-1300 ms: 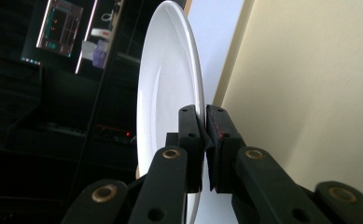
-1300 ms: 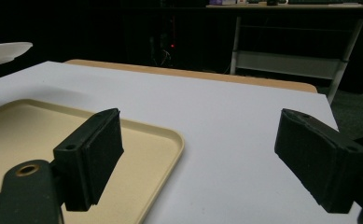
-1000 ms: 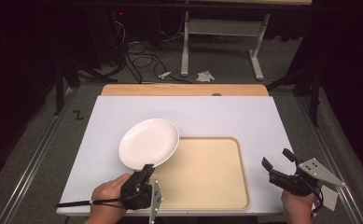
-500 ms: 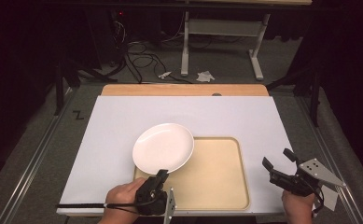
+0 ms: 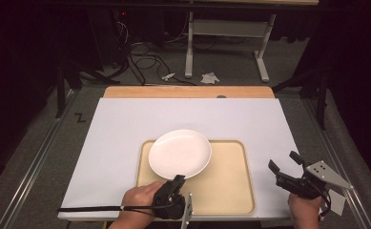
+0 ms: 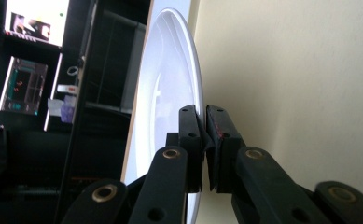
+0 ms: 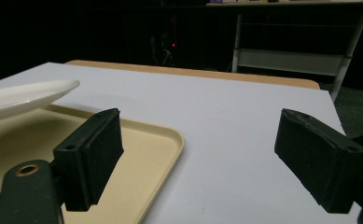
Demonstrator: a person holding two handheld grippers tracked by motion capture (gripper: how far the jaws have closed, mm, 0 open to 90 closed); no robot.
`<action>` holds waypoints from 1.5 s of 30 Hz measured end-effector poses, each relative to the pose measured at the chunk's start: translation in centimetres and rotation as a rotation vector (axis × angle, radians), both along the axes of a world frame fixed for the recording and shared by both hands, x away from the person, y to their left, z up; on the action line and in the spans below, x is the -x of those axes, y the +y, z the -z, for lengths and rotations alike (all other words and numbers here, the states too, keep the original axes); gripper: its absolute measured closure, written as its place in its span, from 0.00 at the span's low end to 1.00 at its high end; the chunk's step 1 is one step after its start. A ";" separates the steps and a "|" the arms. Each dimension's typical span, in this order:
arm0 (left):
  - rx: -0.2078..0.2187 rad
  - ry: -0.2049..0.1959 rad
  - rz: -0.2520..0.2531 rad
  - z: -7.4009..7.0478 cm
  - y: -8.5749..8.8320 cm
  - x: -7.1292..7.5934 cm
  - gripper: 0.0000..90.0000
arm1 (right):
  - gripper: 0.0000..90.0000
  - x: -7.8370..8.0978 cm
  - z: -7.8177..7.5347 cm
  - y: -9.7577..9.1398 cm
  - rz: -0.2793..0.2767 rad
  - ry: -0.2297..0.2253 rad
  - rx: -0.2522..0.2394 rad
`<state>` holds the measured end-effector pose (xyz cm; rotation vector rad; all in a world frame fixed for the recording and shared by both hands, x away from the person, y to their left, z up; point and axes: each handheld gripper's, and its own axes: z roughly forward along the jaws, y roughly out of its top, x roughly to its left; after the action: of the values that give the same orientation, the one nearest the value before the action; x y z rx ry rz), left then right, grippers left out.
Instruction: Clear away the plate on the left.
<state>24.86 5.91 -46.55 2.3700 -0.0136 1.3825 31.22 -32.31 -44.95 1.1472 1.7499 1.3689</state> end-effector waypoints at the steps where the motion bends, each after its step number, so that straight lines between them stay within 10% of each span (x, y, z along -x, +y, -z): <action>1: 0.010 -0.002 0.011 0.0 -0.2 0.0 0.95 | 0.18 0.0 0.0 0.0 0.000 0.002 0.004; 14: -0.067 0.035 0.052 2.1 -2.0 0.0 0.95 | 0.18 1.0 -0.7 -0.1 0.020 -0.038 -0.012; 45: -0.073 0.095 0.115 4.1 -3.0 0.1 0.97 | 0.18 0.5 0.2 -0.4 0.025 0.006 -0.004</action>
<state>24.74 2.87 -50.68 2.4511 -0.1738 1.2353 30.72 -32.69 -45.11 1.1726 1.7324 1.3559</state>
